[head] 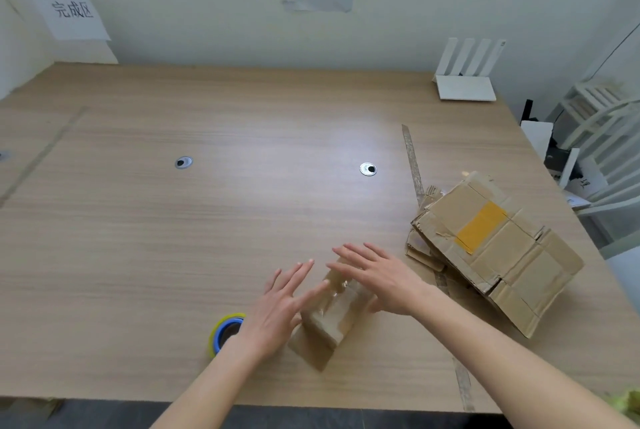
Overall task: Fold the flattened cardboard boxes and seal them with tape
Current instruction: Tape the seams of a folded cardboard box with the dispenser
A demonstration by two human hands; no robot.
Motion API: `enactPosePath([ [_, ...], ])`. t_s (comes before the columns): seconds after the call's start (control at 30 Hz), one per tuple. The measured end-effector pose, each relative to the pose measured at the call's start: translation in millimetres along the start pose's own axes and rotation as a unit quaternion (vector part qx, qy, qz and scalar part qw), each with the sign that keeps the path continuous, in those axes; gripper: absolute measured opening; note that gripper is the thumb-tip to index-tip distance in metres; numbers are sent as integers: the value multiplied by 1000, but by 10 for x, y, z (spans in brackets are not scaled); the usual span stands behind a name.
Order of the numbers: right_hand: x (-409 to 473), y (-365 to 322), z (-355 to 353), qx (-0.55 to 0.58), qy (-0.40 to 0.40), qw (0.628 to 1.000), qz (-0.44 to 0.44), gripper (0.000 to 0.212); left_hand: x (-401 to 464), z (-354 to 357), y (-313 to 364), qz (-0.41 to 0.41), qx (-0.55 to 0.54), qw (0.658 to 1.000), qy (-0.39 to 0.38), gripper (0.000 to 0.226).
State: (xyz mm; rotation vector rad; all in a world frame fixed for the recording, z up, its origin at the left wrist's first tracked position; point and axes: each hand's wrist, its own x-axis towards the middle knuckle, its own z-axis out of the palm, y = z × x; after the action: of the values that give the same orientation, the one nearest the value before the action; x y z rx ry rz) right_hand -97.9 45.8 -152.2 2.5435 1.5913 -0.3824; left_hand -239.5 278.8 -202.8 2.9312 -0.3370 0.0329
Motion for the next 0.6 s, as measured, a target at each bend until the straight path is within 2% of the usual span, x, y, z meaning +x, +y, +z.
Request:
enactPosePath([
  [0.1, 145, -5, -5, 4, -33, 999, 6, 96, -37, -37, 35, -63, -31, 998, -5, 93],
  [0.27, 7, -50, 86, 65, 13, 993, 94, 85, -177, 20, 1, -151, -110, 982, 19, 72],
  [0.37, -163, -145, 191, 133, 24, 965, 225, 90, -169, 38, 46, -155, -128, 979, 17, 65],
  [0.47, -241, -338, 244, 143, 50, 921, 359, 99, -102, 32, 128, -159, -142, 977, 11, 64],
  [0.53, -253, -458, 284, 195, 61, 903, 377, 105, -38, 15, 197, -165, -155, 974, 9, 63],
  [0.6, -277, -544, 337, 280, 75, 894, 342, 100, 10, 1, 257, -174, -173, 969, 4, 63],
])
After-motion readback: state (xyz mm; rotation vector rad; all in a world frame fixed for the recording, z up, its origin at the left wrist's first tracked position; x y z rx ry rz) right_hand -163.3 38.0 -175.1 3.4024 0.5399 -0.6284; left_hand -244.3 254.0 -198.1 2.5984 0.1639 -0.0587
